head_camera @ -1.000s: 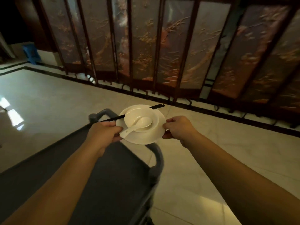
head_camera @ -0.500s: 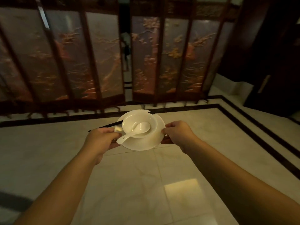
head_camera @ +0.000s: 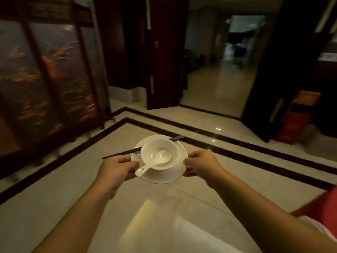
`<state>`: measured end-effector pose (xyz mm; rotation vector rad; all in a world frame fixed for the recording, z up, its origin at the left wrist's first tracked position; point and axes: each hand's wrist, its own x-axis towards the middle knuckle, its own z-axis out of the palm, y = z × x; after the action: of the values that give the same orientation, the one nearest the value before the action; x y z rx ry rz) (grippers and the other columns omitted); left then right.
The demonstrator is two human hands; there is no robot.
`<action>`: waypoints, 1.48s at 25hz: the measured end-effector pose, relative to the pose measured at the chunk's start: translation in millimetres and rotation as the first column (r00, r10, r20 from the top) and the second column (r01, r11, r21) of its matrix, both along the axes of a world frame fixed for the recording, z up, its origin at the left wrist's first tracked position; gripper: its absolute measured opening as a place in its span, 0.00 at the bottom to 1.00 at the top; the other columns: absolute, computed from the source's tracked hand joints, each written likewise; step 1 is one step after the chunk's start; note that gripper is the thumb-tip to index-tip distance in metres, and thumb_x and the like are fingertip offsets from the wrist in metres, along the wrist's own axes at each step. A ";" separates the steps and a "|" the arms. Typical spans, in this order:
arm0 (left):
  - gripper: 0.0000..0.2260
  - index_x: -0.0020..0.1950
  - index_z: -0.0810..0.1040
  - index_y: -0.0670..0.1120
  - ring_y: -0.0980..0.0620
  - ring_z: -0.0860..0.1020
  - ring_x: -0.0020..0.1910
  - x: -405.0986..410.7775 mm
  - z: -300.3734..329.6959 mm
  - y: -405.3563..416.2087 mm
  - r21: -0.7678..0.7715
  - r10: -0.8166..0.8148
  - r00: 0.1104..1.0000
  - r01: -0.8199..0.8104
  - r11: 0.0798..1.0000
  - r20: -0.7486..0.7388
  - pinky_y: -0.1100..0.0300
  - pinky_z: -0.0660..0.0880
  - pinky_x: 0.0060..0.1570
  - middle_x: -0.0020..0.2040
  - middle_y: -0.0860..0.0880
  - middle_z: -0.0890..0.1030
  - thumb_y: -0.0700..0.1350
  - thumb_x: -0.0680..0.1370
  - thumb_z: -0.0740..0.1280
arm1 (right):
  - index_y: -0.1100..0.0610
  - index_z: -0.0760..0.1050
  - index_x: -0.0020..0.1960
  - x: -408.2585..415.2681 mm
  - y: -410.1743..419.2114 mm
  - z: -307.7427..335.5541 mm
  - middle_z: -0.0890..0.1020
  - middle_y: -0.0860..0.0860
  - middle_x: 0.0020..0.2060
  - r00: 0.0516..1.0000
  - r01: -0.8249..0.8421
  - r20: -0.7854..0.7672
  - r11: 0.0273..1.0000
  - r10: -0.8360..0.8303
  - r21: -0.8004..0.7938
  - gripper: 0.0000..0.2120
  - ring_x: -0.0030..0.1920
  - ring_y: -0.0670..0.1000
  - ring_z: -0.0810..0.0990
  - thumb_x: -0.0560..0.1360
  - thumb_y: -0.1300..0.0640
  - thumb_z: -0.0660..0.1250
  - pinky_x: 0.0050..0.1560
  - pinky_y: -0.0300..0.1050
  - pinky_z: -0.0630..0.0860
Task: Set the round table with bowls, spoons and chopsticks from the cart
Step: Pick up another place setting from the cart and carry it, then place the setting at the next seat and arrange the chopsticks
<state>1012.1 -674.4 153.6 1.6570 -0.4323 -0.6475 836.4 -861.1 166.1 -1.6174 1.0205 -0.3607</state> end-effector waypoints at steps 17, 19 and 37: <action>0.05 0.46 0.86 0.42 0.47 0.87 0.39 -53.7 4.7 -477.6 0.116 -0.742 0.670 0.737 0.666 0.004 0.60 0.82 0.35 0.43 0.42 0.87 0.35 0.72 0.75 | 0.58 0.79 0.47 -131.0 -271.5 -8.7 0.85 0.59 0.45 0.582 0.809 0.056 0.585 -0.811 0.058 0.07 0.40 0.57 0.88 0.74 0.68 0.71 0.39 0.49 0.86; 0.06 0.47 0.86 0.42 0.46 0.87 0.41 -81.8 4.4 -537.2 0.111 -0.775 0.632 0.769 0.629 0.015 0.59 0.82 0.36 0.44 0.41 0.87 0.35 0.72 0.75 | 0.59 0.81 0.46 -158.8 -315.2 -8.9 0.86 0.59 0.44 0.552 0.828 0.101 0.558 -0.828 0.053 0.06 0.39 0.56 0.88 0.74 0.69 0.70 0.37 0.47 0.85; 0.07 0.42 0.87 0.44 0.47 0.88 0.40 -336.5 -40.6 -927.4 0.095 -0.976 0.115 0.991 0.099 -0.183 0.56 0.84 0.36 0.40 0.46 0.88 0.32 0.71 0.75 | 0.65 0.84 0.36 -335.7 -560.4 -56.7 0.83 0.62 0.32 -0.047 0.963 0.120 -0.013 -0.992 0.269 0.07 0.33 0.56 0.84 0.72 0.68 0.73 0.33 0.52 0.85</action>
<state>675.6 -1601.8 113.0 1.2717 -1.5797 -1.8334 500.7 -1421.5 109.5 -0.2943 1.8316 -1.4822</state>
